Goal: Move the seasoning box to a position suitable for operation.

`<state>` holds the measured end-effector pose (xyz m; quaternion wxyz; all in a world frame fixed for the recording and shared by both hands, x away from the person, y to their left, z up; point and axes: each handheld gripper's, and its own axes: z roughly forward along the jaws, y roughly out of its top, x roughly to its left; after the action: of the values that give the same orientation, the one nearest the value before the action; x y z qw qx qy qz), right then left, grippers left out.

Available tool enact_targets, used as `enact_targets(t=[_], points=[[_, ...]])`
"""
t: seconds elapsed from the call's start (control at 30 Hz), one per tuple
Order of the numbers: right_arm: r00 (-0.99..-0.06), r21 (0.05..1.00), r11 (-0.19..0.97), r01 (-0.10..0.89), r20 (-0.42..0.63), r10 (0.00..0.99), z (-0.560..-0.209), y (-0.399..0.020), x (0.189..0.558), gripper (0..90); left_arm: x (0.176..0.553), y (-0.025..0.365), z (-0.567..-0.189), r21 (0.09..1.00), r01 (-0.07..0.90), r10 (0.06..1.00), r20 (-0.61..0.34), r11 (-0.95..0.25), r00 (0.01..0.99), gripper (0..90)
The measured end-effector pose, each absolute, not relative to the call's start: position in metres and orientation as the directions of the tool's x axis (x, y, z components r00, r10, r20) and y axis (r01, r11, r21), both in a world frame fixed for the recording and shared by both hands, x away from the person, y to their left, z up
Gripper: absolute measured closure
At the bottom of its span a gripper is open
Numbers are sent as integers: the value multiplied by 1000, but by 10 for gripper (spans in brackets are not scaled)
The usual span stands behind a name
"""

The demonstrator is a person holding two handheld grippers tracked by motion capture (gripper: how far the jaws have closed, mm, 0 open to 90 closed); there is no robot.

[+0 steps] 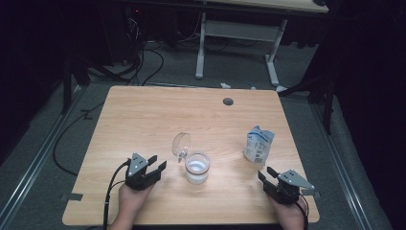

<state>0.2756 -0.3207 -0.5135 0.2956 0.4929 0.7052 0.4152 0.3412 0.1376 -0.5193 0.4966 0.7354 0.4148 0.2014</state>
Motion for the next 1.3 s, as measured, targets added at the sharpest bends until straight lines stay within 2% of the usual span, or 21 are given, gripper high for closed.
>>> enact_targets(t=[0.57, 0.9, 1.3], points=[[-423, 875, 218, 432, -17, 906, -512, -289, 296, 586, 323, 154, -521, 897, 406, 835, -83, -175, 543, 521], [-477, 874, 245, 419, -18, 879, -512, -262, 312, 614, 305, 172, -521, 898, 416, 871, -81, -147, 484, 534], [-548, 863, 296, 409, -27, 836, -514, -222, 317, 744, 299, 174, -520, 900, 420, 868, -112, -118, 484, 545]])
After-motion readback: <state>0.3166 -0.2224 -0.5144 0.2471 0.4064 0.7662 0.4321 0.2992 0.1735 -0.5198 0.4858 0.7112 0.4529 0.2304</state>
